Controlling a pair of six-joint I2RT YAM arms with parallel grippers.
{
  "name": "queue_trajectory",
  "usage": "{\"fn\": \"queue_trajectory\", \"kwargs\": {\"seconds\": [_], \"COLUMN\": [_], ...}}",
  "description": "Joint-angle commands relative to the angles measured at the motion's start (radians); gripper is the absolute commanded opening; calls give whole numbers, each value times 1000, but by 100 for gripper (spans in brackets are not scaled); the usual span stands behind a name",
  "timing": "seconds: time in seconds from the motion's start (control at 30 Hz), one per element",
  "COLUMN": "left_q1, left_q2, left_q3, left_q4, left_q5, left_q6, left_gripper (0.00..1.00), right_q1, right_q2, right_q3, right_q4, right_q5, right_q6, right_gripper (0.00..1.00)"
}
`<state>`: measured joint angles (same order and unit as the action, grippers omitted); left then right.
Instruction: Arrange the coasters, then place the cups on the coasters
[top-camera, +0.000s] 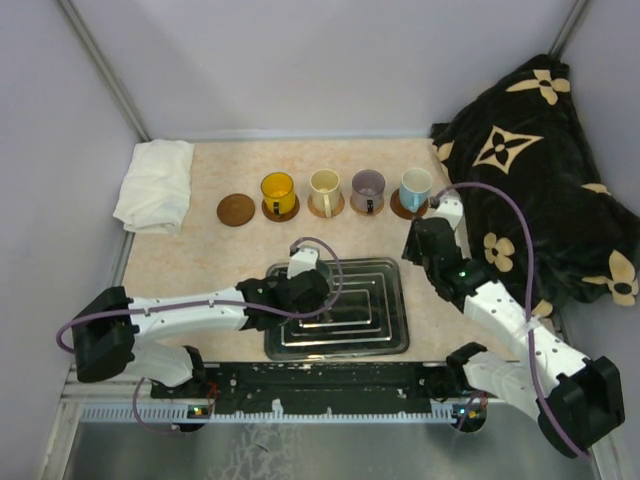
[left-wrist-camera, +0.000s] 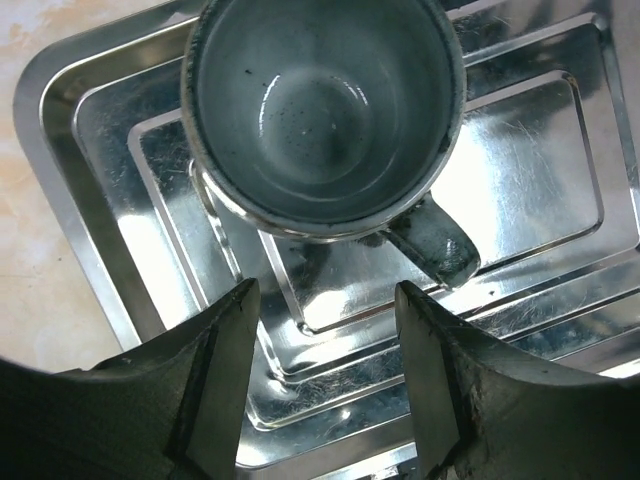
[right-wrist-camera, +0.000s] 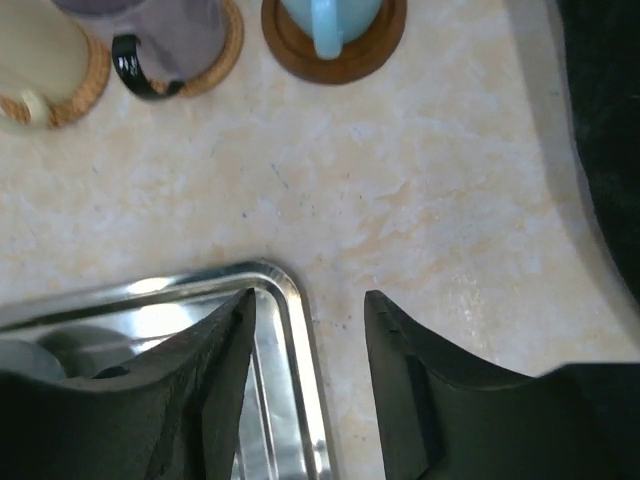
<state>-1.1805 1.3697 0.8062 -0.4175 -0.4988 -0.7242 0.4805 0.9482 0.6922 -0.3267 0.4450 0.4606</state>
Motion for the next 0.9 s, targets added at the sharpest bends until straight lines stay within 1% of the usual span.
{"fn": "queue_trajectory", "kwargs": {"seconds": [0.0,0.1,0.27,0.4,0.53,0.7,0.87], "left_q1": [-6,-7,-6,-6,-8,-15,-21], "left_q2": [-42,-43,-41,-67,-114,-171,-203], "left_q3": [-3,2,10,9,-3,-28,-43], "left_q4": [-69,-134,-212,-237,-254,-274,-320], "left_q5": [-58,-108,-176,-184,-161,-147,-157], "left_q6": [-74,-125,-191,-216,-241,-267,-312], "left_gripper": [63,64,66,66,66,67,67], "right_q1": [84,179,303,406,457,519,568], "right_q2": [-29,-19,31,91,163,251,318], "right_q3": [-29,-34,-39,-27,-6,39,75], "right_q4": [-28,-55,-59,-35,-8,20,47], "right_q5": [-31,-28,-62,-62,-61,-72,-96], "right_q6": [8,5,10,14,28,27,15], "right_gripper": [42,34,31,29,27,11,6]}}
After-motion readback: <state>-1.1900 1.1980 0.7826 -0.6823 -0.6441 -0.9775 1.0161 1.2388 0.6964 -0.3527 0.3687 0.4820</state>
